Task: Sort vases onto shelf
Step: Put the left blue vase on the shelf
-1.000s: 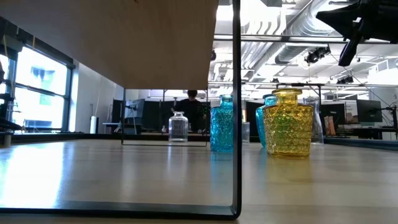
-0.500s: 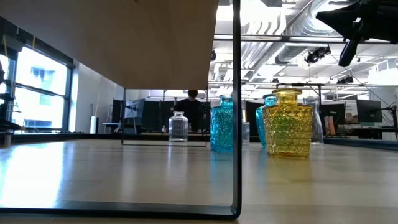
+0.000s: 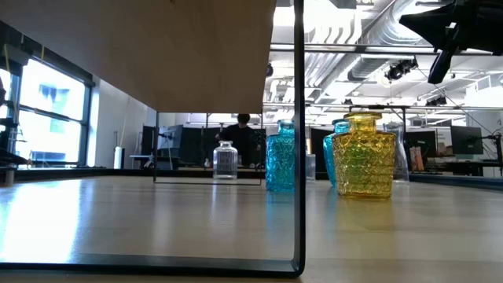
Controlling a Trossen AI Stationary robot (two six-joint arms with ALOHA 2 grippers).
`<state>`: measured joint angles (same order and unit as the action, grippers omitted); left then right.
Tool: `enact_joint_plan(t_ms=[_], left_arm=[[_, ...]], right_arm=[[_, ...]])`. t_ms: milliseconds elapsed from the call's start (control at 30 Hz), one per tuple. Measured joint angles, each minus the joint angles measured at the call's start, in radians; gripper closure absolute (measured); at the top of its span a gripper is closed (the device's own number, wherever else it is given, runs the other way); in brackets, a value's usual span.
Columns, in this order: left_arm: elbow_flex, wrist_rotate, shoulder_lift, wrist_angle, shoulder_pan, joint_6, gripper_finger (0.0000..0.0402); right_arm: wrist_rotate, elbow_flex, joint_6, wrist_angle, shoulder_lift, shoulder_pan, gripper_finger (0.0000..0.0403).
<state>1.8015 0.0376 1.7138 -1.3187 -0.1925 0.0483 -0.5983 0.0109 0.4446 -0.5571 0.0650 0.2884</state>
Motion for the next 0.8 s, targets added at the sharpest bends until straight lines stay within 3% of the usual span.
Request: enact_joint_plan(t_ms=[800], left_arm=[[0.0,-0.001,-0.001,0.045,0.0,0.011,0.0401]], right_arm=[[0.0,0.0,0.0,0.0,0.0,0.0,0.0403]])
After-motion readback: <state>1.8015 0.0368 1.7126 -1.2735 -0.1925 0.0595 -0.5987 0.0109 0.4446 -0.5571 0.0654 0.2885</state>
